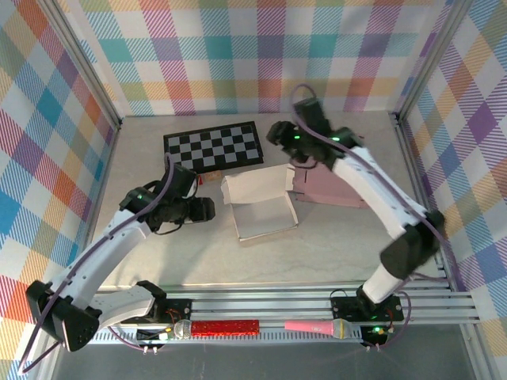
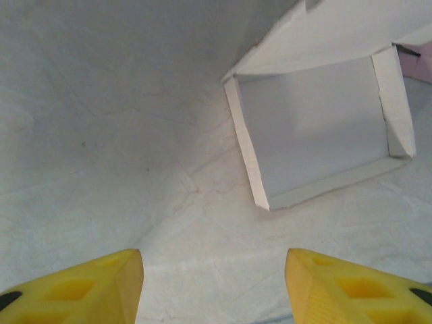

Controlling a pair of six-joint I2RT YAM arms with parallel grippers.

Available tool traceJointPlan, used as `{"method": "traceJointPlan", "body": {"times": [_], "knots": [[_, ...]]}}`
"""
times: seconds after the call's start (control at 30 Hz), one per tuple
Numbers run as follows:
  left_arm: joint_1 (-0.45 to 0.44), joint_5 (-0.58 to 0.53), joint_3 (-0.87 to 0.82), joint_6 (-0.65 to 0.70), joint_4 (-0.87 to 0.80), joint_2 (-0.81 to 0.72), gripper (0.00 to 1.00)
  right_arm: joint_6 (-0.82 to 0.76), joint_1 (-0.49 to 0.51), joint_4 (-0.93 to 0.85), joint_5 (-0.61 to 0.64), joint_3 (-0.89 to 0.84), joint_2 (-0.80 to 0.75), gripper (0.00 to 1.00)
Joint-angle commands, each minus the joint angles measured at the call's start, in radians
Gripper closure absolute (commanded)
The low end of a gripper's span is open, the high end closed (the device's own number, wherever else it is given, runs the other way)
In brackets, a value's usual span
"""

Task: Fold the paper box

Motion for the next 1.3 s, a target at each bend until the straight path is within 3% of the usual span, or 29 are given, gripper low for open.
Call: {"method": "traceJointPlan", "body": {"times": [0.0,0.1,0.27,0.47,0.87,1.27], "knots": [[0.023,0.026,0.030,0.138,0.078,0.048,0.43,-0.744,-0.091,0.072,-0.347,-0.189,-0.125,0.37],[0.030,0.025,0.009,0.233,0.161,0.099,0.45,-0.975,-0.166,0.122,-0.426,-0.406,-0.227,0.36],[0.038,0.020,-0.038,0.340,0.313,0.146,0.47,-1.146,-0.253,0.319,-0.537,-0.619,-0.243,0.26],[0.050,0.012,-0.086,0.356,0.451,0.205,0.47,-1.223,-0.261,0.326,-0.544,-0.576,-0.089,0.25],[0.055,-0.016,-0.036,0.345,0.503,0.320,0.48,-1.238,-0.261,0.260,-0.562,-0.403,0.106,0.33],[0.058,0.031,-0.006,0.356,0.503,0.354,0.70,-1.214,-0.258,0.204,-0.571,-0.359,0.140,0.57]]}}
